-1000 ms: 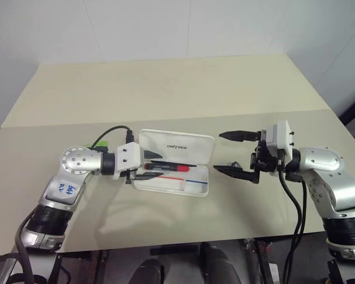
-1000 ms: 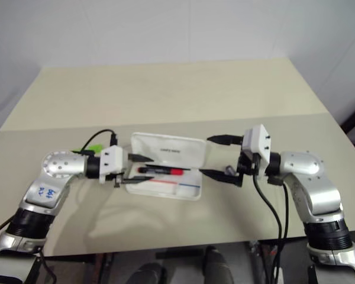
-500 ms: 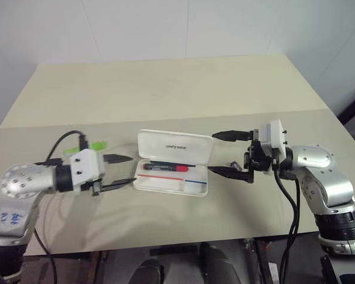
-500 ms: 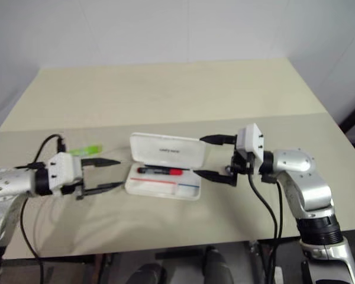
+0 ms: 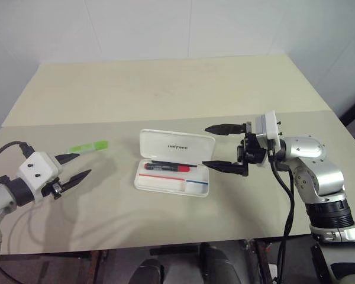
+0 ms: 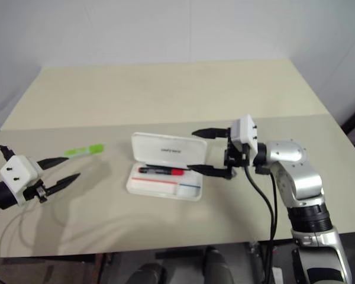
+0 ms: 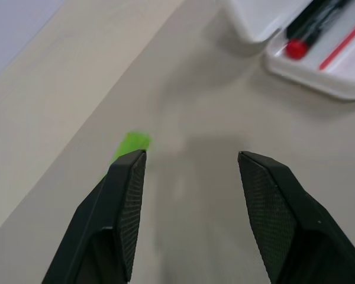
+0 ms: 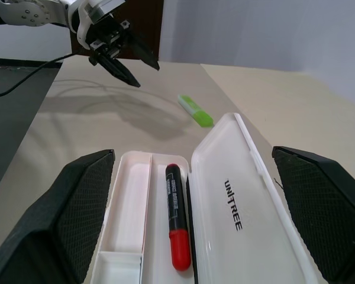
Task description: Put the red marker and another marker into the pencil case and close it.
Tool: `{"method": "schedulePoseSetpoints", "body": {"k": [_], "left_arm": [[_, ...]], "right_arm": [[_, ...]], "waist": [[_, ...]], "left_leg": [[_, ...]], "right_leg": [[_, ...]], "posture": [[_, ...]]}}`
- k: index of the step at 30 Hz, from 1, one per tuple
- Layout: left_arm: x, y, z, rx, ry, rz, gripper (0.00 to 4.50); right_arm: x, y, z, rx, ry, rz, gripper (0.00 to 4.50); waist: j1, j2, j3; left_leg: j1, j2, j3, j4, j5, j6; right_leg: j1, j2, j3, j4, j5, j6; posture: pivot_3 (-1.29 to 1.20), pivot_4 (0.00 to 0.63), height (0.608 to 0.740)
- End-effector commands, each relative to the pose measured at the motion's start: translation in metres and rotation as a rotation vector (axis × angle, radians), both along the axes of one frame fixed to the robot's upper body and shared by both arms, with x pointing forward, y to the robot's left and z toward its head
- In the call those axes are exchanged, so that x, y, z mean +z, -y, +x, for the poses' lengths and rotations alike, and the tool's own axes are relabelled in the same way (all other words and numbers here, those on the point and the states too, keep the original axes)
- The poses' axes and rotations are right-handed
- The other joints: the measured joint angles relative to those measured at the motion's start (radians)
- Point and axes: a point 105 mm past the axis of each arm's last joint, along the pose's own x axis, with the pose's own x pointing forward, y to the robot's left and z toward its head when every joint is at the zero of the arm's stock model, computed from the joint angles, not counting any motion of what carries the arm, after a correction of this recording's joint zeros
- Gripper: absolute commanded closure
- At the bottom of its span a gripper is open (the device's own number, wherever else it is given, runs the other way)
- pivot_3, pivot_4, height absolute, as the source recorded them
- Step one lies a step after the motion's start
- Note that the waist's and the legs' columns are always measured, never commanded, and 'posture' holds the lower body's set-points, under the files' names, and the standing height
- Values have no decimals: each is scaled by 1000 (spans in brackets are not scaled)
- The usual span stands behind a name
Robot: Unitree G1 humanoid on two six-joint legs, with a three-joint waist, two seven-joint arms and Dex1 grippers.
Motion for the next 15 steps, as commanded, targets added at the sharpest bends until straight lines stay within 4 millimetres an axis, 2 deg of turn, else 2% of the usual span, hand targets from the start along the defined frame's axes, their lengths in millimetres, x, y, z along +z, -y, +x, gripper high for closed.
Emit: {"method": "schedulePoseSetpoints", "body": {"k": [1,5,10,15], "left_arm": [[3,-13,3,72,22,12,1939],[-1,-21,10,109,12,12,1939],[4,-33,30,160,27,24,1939],[8,-31,47,156,23,34,1939]], "right_arm": [[11,-1,-3,17,50,14,0],[10,-1,-3,12,50,15,0],[10,-1,-2,3,51,17,0],[10,-1,-2,-5,55,21,0]], "waist": [[0,0,0],[-1,0,0],[2,0,0],[-1,0,0]], "left_leg": [[0,0,0,0,0,0],[0,0,0,0,0,0],[0,0,0,0,0,0],[0,0,0,0,0,0]], "right_leg": [[0,0,0,0,0,0],[0,0,0,0,0,0],[0,0,0,1,0,0],[-1,0,-1,1,0,0]], "posture": [[0,150,740],[0,150,740],[0,150,740],[0,150,740]]}}
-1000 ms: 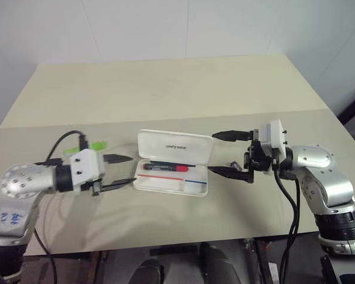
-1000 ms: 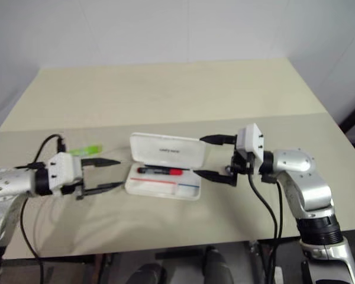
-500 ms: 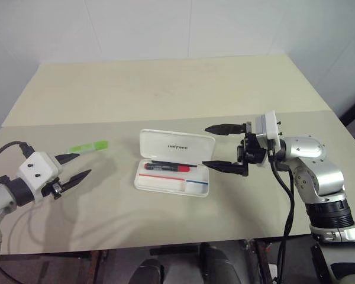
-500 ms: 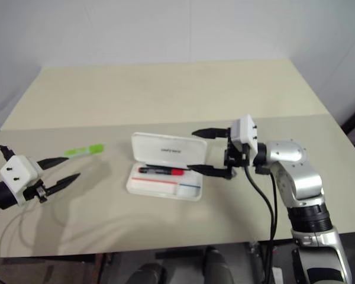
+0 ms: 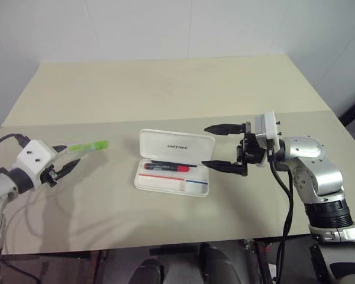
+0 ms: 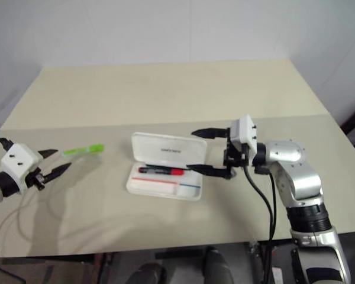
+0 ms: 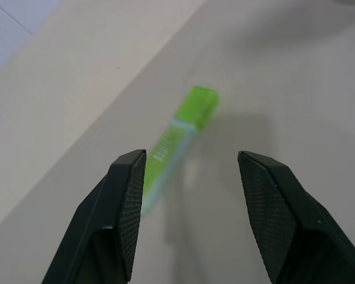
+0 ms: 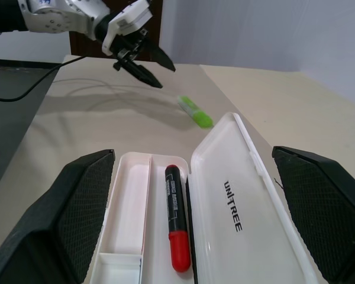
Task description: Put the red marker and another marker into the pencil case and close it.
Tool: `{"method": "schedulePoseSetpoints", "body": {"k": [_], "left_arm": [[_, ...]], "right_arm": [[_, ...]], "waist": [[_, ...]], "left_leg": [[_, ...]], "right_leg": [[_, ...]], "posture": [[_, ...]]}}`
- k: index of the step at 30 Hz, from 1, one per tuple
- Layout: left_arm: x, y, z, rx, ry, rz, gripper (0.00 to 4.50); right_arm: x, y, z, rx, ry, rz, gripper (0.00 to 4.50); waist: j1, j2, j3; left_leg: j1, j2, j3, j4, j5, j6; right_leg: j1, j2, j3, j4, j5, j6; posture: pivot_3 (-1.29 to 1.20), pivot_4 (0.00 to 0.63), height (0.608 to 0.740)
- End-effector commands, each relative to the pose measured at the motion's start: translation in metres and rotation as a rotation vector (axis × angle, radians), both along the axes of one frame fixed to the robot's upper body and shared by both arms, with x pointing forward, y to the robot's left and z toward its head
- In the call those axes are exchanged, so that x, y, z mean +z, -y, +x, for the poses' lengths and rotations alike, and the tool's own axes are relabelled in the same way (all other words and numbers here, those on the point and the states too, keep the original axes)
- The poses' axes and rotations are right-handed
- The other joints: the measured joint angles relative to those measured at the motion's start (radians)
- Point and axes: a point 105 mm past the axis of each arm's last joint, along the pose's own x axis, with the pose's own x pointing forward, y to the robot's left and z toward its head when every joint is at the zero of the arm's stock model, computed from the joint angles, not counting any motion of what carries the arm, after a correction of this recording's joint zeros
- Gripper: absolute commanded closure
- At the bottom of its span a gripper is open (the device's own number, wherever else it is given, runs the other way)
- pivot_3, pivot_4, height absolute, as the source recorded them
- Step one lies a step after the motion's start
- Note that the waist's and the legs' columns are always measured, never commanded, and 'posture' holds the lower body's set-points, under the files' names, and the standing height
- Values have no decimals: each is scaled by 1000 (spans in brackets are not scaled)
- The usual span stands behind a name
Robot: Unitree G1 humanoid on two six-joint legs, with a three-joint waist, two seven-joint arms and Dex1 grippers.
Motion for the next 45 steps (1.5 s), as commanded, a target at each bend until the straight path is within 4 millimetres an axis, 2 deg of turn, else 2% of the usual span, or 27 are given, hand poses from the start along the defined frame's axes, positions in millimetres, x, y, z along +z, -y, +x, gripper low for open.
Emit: {"method": "schedulePoseSetpoints", "body": {"k": [1,11,14,18,27,32,45], "left_arm": [[8,1,9,-11,11,27,1939],[15,8,27,-57,-20,19,1939],[15,7,28,-56,-29,6,1339],[12,5,27,-54,-59,19,25],[12,-10,29,-41,-153,73,25],[12,-23,40,-1,-189,101,25],[2,-16,66,-50,-337,145,25]], "right_arm": [[10,0,-3,-3,53,17,0],[9,0,-2,-18,58,23,0],[9,1,-2,-22,60,25,0],[10,1,-1,-26,62,28,0],[9,0,-1,-31,63,34,0],[10,-2,0,-34,66,42,0],[13,-2,1,-44,75,46,0]], "waist": [[0,0,0],[-1,0,0],[-1,0,0],[-2,0,0],[-2,0,0],[-1,0,0],[-1,-1,0]], "left_leg": [[0,0,0,0,0,0],[0,1,3,0,-1,0],[0,1,3,0,-1,0],[0,1,3,0,-1,1],[0,1,4,0,-1,1],[0,0,4,1,-1,1],[0,0,7,2,-2,2]], "right_leg": [[0,0,0,0,0,0],[-2,-1,-2,0,0,0],[-2,-1,-2,0,0,0],[-2,-1,-2,0,0,0],[-2,0,-2,1,0,0],[-2,0,-2,1,0,0],[-2,-1,-3,2,0,0]], "posture": [[0,150,740],[0,150,740],[0,150,740],[0,150,740],[0,150,740],[0,150,740],[0,150,740]]}}
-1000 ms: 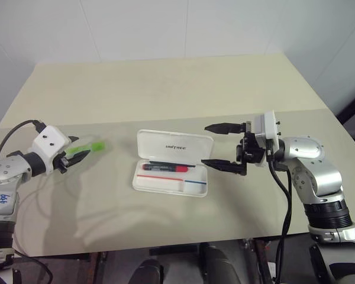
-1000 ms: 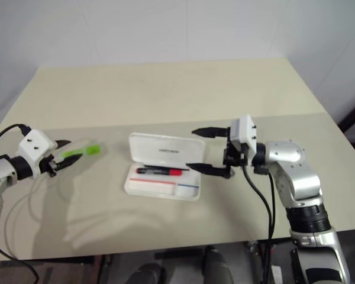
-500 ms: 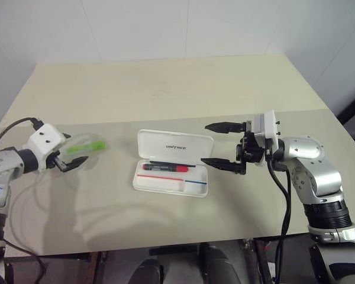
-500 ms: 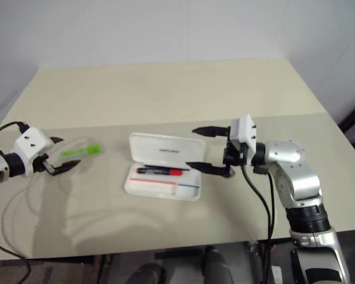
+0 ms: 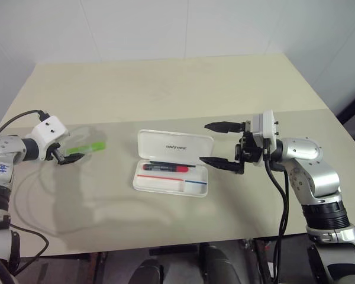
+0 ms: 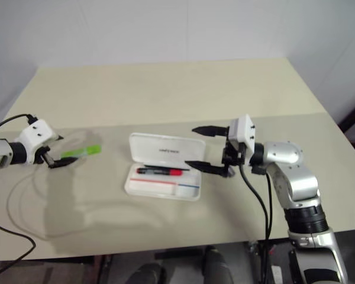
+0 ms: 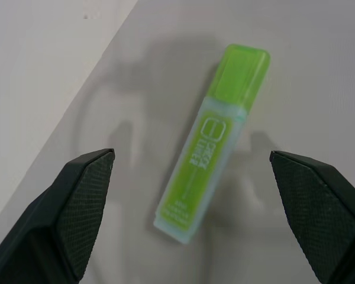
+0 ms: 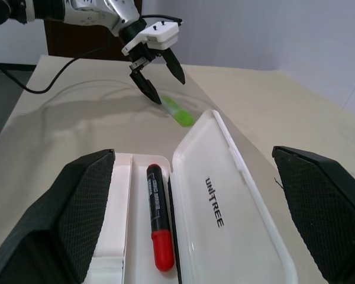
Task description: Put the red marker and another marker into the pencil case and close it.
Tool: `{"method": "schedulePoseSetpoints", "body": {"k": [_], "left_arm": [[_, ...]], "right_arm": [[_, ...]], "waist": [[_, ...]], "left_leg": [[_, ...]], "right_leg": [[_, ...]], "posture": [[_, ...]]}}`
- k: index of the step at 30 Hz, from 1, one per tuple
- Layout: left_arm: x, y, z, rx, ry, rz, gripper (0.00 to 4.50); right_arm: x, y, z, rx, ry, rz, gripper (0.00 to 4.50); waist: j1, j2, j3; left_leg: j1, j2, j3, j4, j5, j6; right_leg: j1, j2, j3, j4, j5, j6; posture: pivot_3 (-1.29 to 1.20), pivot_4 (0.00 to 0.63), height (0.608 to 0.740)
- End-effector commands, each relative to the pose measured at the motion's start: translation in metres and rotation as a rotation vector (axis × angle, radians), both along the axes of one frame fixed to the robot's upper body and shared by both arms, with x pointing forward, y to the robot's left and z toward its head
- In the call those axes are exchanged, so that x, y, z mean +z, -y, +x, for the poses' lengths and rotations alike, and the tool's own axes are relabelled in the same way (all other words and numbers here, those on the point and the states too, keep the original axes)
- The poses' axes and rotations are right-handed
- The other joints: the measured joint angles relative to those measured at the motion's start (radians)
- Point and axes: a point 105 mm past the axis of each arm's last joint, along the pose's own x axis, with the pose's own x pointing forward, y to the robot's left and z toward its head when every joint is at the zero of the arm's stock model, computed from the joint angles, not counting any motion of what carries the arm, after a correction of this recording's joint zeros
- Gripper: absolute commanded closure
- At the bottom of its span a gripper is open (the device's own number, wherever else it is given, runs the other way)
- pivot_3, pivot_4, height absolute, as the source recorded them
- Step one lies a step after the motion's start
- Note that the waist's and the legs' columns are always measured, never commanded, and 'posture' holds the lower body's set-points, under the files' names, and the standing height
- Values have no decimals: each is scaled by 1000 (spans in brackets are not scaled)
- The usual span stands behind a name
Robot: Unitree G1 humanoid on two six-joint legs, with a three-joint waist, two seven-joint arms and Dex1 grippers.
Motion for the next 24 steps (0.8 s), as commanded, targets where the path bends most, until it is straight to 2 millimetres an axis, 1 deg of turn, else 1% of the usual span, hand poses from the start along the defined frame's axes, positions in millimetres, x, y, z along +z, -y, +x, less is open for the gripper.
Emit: {"method": "schedulePoseSetpoints", "body": {"k": [1,7,17,22,24], "left_arm": [[4,3,7,-21,-26,17,25],[0,7,9,-71,-117,43,25],[-6,2,12,-51,-181,96,25],[-18,5,10,-60,-231,104,25],[-23,4,9,-60,-243,116,447]], "right_arm": [[13,-1,-4,12,60,17,0],[14,0,-3,10,64,16,0],[16,-1,-3,5,67,23,0],[16,-1,-4,2,68,27,0],[17,-1,-4,0,69,29,0]], "waist": [[0,0,0],[-3,0,0],[-2,-1,0],[-1,-1,0],[-1,-1,0]], "left_leg": [[0,0,0,0,0,0],[0,0,1,0,0,0],[0,0,3,1,-1,2],[1,0,4,1,-1,3],[1,0,4,2,-2,3]], "right_leg": [[0,0,0,0,0,0],[-1,0,0,1,0,0],[-1,0,-1,1,0,0],[-1,-1,0,1,0,1],[-1,-1,0,2,0,1]], "posture": [[0,150,740],[0,150,740],[0,150,740],[0,150,740],[0,150,740]]}}
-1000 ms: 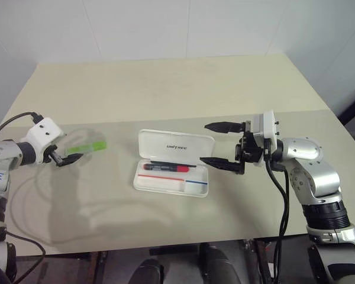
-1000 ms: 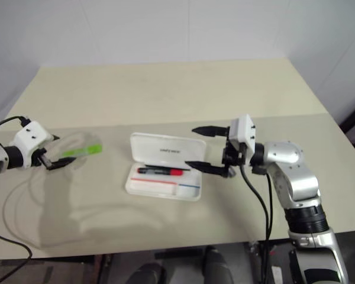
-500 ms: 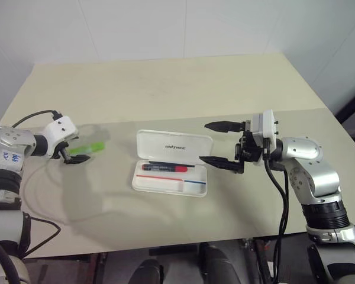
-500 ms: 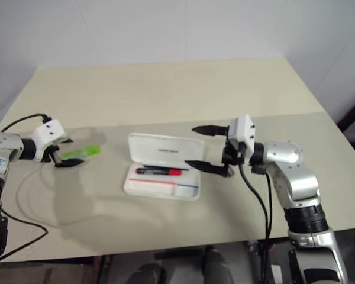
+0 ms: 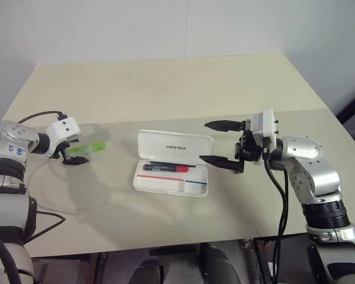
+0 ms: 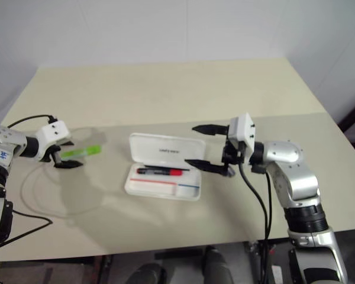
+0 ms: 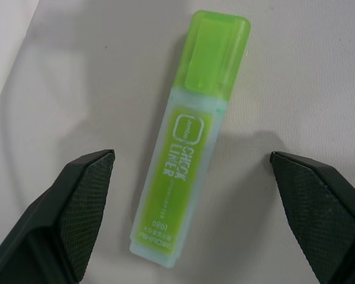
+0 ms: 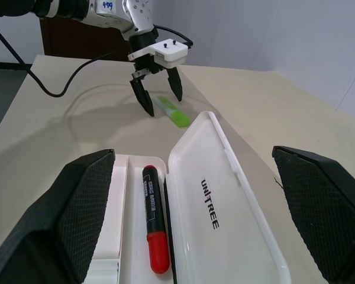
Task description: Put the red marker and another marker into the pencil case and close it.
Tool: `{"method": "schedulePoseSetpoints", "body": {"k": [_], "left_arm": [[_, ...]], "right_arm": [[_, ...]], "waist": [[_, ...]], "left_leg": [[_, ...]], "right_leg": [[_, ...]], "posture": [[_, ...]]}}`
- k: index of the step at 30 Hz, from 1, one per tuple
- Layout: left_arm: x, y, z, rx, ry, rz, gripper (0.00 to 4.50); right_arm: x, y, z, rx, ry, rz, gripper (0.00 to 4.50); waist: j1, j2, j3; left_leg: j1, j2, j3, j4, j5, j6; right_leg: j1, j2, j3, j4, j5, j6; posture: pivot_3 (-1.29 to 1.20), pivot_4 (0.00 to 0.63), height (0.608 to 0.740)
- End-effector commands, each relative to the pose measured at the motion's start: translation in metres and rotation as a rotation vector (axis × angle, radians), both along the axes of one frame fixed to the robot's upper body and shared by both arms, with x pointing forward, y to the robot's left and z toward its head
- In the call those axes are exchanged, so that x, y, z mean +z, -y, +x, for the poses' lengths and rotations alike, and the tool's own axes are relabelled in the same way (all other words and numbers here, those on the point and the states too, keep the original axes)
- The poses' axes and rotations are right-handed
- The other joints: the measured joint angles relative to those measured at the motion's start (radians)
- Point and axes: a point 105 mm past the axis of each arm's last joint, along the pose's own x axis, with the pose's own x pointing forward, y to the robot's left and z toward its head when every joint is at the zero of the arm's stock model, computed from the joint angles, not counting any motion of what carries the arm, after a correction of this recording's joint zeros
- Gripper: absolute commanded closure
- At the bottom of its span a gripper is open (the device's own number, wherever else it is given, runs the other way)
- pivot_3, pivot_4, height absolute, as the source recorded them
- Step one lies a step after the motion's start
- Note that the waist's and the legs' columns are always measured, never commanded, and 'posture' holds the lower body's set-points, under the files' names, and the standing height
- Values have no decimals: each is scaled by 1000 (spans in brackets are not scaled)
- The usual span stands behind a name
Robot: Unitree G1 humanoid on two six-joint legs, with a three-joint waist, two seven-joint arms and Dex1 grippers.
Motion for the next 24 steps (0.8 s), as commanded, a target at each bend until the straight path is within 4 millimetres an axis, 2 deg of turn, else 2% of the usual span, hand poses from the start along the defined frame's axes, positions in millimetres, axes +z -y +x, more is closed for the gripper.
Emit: {"method": "schedulePoseSetpoints", "body": {"k": [1,9,13,19,24], "left_arm": [[-10,-2,-3,0,-41,29,680],[-20,2,-8,-34,-98,26,3325],[-21,7,-7,-69,-94,46,3407],[-14,17,-6,-128,-65,18,3407],[-8,18,-20,-200,-44,-7,3407]], "right_arm": [[15,0,-6,10,63,26,0],[15,1,-6,3,64,29,0],[15,1,-6,0,61,31,0],[14,1,-5,-2,59,31,0],[13,2,-5,-8,55,22,0]], "waist": [[0,0,0],[1,0,0],[1,0,-1],[4,0,-1],[0,0,-1]], "left_leg": [[0,0,0,0,0,0],[2,0,1,2,1,-1],[3,0,3,2,0,0],[2,0,4,2,-1,1],[2,-1,7,2,-3,5]], "right_leg": [[0,0,0,0,0,0],[1,0,1,3,1,-1],[0,0,1,3,1,-1],[0,-1,0,3,2,-1],[-1,-3,-2,2,2,-1]], "posture": [[0,150,740],[0,150,740],[0,150,740],[0,150,740],[0,150,740]]}}
